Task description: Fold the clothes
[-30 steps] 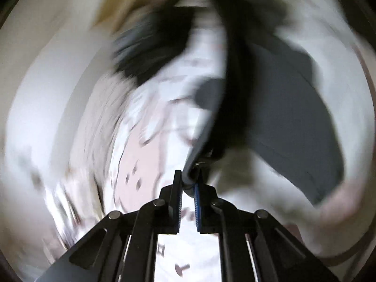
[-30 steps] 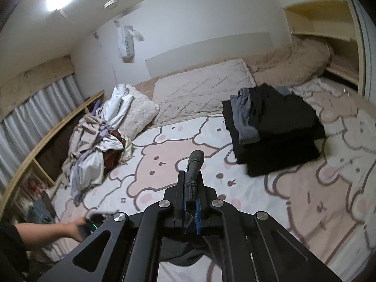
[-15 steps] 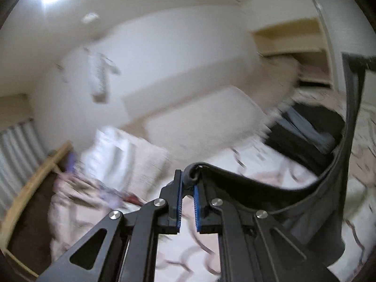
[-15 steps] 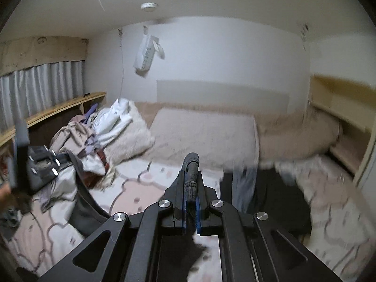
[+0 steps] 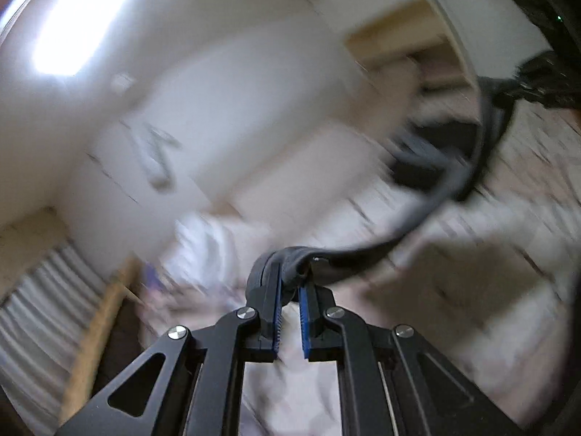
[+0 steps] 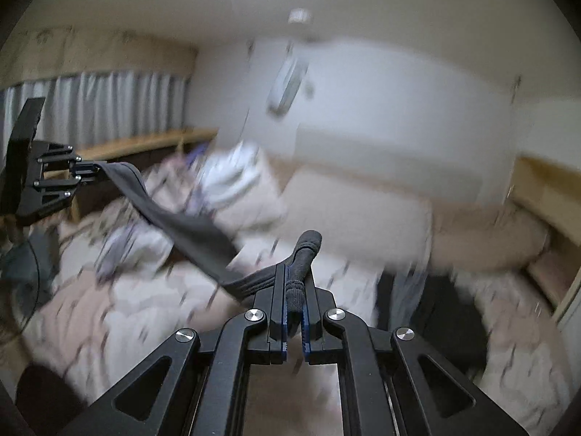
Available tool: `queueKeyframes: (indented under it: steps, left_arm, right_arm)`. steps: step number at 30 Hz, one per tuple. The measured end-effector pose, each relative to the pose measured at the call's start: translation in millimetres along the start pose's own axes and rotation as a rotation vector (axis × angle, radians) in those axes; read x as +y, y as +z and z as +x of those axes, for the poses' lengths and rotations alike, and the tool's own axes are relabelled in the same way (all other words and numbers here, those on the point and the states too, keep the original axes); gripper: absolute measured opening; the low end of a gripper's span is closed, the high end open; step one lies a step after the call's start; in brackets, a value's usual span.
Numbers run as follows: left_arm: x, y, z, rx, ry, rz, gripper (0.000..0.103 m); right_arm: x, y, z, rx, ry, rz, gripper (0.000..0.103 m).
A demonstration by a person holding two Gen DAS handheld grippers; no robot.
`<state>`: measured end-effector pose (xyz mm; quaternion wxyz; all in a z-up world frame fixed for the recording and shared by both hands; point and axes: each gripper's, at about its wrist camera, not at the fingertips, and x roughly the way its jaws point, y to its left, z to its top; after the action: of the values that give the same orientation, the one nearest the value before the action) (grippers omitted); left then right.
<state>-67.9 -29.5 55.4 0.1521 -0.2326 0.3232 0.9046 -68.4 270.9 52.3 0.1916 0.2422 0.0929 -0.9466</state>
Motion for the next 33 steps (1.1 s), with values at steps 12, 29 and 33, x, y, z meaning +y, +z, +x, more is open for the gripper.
queueKeyframes:
  steps: [12,29,33]
  left_arm:
    - [-166,-136,51,0.591,-0.64,-0.071,0.009]
    - [-46,-86,172,0.446,-0.44,-0.422,0.057]
    - [-25,-86,251,0.481,-0.387,-0.519,0.046]
  right_arm:
    - [39,-193,34,0.547,0.144,0.314,0.007]
    - [34,-182,13,0.583,0.278,0.361,0.064]
    - [10,-161,12,0.464,0.294,0.433,0.064]
